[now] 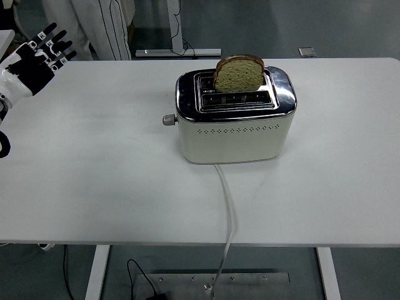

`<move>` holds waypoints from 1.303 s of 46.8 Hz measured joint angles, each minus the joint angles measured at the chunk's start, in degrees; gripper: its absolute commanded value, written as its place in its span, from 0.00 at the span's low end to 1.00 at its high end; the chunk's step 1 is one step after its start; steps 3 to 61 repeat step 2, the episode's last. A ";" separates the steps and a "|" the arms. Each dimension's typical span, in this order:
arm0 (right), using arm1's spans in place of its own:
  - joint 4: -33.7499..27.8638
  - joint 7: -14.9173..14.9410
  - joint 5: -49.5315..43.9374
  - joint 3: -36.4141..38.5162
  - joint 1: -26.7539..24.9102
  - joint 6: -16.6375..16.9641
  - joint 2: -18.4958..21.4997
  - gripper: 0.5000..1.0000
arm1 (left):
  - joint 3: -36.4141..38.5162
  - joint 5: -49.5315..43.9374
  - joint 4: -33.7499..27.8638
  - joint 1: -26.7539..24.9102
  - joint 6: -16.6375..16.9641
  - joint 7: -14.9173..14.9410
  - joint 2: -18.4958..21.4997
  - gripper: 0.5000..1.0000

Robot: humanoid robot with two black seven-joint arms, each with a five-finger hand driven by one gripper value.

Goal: Press down toaster

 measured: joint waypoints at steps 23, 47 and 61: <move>0.03 -0.01 0.00 0.00 -0.04 0.00 0.00 1.00 | -0.15 0.00 0.00 0.00 0.02 0.00 0.00 1.00; 0.03 -0.01 0.00 0.00 -0.04 0.00 0.00 1.00 | -0.15 0.00 0.00 0.00 0.02 0.00 0.00 1.00; 0.03 -0.01 0.00 0.00 -0.04 0.00 0.00 1.00 | -0.15 0.00 0.00 0.00 0.02 0.00 0.00 1.00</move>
